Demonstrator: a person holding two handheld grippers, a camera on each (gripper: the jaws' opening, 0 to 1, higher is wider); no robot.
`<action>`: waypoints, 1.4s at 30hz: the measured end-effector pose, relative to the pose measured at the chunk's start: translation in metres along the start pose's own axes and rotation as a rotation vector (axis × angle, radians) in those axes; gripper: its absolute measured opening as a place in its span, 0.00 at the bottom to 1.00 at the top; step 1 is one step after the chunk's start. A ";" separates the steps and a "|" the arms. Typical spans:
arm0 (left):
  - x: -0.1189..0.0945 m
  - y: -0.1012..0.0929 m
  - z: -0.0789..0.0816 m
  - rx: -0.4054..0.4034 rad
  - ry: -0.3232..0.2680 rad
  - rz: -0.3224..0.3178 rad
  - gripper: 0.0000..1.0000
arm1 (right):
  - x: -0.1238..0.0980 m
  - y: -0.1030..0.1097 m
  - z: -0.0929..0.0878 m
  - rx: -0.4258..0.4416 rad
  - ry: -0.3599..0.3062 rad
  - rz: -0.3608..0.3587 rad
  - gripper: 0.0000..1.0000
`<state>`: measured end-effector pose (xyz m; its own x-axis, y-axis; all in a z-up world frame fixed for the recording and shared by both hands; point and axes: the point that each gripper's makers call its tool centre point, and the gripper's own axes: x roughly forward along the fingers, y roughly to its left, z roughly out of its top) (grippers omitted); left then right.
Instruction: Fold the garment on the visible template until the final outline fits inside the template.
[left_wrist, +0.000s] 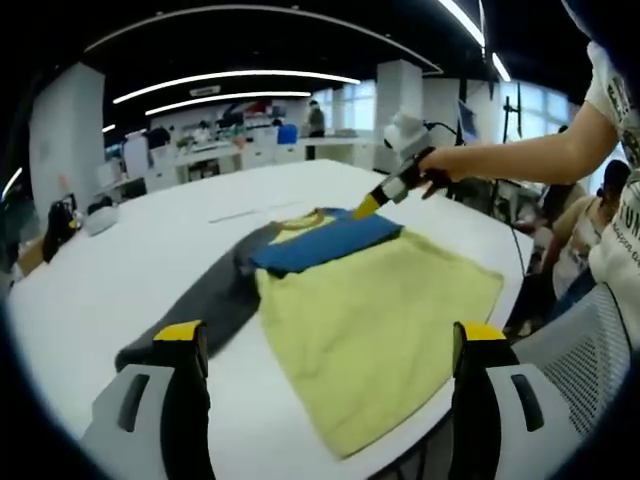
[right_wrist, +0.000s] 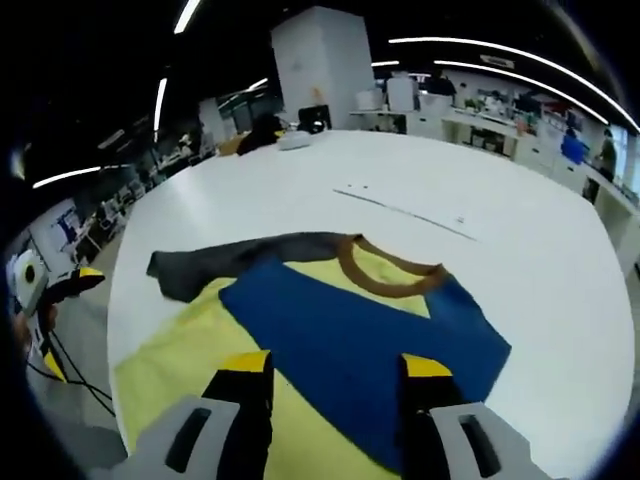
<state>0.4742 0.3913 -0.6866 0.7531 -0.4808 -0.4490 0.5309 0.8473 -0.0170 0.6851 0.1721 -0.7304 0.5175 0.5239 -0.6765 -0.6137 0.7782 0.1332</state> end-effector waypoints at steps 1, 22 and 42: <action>0.000 0.000 0.001 -0.002 -0.003 -0.001 0.99 | -0.003 -0.003 -0.002 -0.002 -0.002 -0.002 0.44; 0.000 -0.005 0.008 0.013 -0.002 -0.008 0.99 | -0.043 -0.069 -0.061 0.034 0.017 -0.139 0.30; 0.000 -0.007 0.008 0.014 0.000 -0.005 0.99 | -0.040 -0.077 -0.091 0.012 0.071 -0.120 0.19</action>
<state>0.4735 0.3836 -0.6790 0.7505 -0.4850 -0.4489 0.5400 0.8416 -0.0066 0.6572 0.0601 -0.7790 0.5431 0.4014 -0.7375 -0.5423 0.8382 0.0569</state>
